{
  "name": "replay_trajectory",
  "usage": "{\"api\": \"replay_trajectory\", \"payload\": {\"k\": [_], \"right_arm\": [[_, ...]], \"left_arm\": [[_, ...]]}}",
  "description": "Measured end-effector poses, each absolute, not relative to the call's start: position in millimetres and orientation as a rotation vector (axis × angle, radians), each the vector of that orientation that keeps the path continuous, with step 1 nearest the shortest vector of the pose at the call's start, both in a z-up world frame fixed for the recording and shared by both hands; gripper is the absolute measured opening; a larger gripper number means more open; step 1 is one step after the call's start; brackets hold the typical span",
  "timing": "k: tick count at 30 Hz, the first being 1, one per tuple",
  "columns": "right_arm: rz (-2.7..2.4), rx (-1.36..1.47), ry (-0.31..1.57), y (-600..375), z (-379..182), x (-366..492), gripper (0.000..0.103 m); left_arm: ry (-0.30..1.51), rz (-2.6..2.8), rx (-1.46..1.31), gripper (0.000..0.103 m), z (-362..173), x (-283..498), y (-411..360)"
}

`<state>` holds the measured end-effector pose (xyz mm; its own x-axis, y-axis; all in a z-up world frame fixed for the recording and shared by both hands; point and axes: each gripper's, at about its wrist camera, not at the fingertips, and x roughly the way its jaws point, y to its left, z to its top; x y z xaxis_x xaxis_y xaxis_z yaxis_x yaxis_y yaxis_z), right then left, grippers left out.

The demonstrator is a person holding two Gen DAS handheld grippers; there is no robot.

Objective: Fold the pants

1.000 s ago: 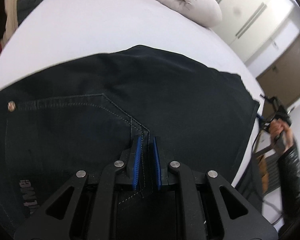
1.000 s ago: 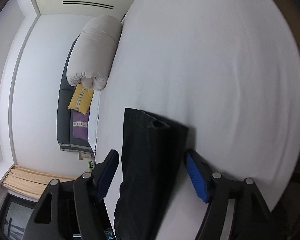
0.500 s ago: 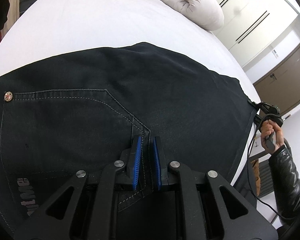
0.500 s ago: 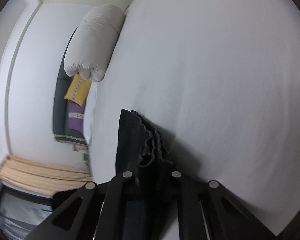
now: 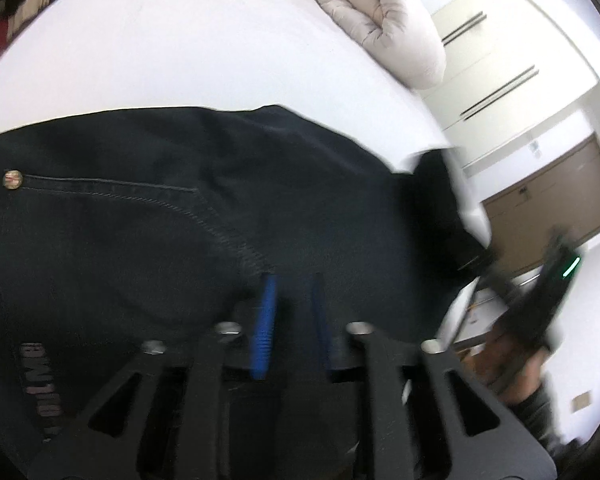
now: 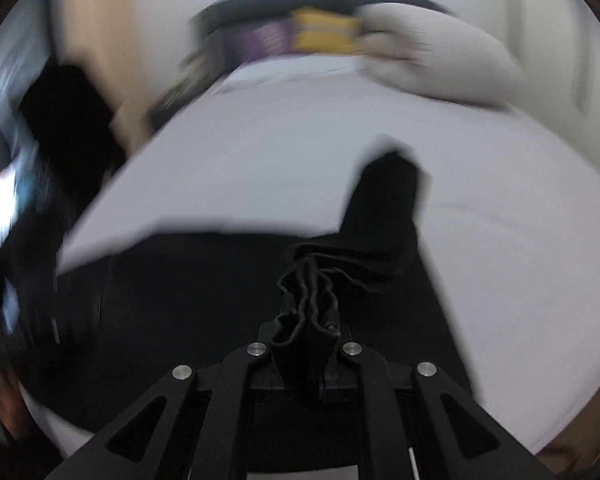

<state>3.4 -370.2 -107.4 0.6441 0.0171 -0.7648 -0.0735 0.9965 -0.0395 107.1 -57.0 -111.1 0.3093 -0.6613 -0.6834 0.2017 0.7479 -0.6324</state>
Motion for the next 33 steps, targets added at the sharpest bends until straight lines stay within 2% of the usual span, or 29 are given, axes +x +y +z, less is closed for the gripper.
{"api": "replay_trajectory", "payload": {"k": [1, 2, 6, 18, 19, 21, 22, 23, 25, 33], "right_arm": [[0.040, -0.125, 0.890, -359.8, -116.2, 4.8, 0.010], [0.025, -0.187, 0.911, -347.6, -127.4, 4.1, 0.010], [-0.003, -0.206, 0.892, -346.8, -133.1, -10.6, 0.010], [-0.024, -0.322, 0.767, -317.8, -114.5, -29.3, 0.010], [-0.018, -0.333, 0.751, -312.7, -111.1, -32.9, 0.010], [-0.006, -0.349, 0.730, -305.3, -105.8, -37.7, 0.010], [-0.001, -0.355, 0.725, -300.6, -102.2, -35.0, 0.010], [0.008, -0.367, 0.720, -294.8, -99.8, -37.5, 0.010], [0.018, -0.387, 0.712, -285.7, -95.2, -37.4, 0.010], [0.103, -0.450, 0.689, -238.7, -90.7, -51.1, 0.010]], "left_arm": [[1.117, -0.610, -0.499, 0.066, -108.2, 109.2, -59.8], [1.105, -0.622, -0.520, 0.083, -103.6, 111.8, -63.4], [1.125, -0.705, -0.630, 0.089, -100.7, 130.0, -90.6], [1.386, -0.788, -0.698, 0.088, -132.8, 206.1, -199.2], [1.382, -0.793, -0.687, 0.085, -131.2, 207.7, -203.8], [1.391, -0.820, -0.678, 0.054, -130.5, 210.0, -210.4], [1.400, -0.830, -0.671, 0.021, -130.8, 208.0, -211.4], [1.406, -0.835, -0.658, 0.015, -130.4, 208.0, -212.5], [1.370, -0.846, -0.627, 0.008, -123.7, 205.9, -207.0], [1.314, -0.811, -0.595, 0.008, -109.0, 193.9, -164.2]]}}
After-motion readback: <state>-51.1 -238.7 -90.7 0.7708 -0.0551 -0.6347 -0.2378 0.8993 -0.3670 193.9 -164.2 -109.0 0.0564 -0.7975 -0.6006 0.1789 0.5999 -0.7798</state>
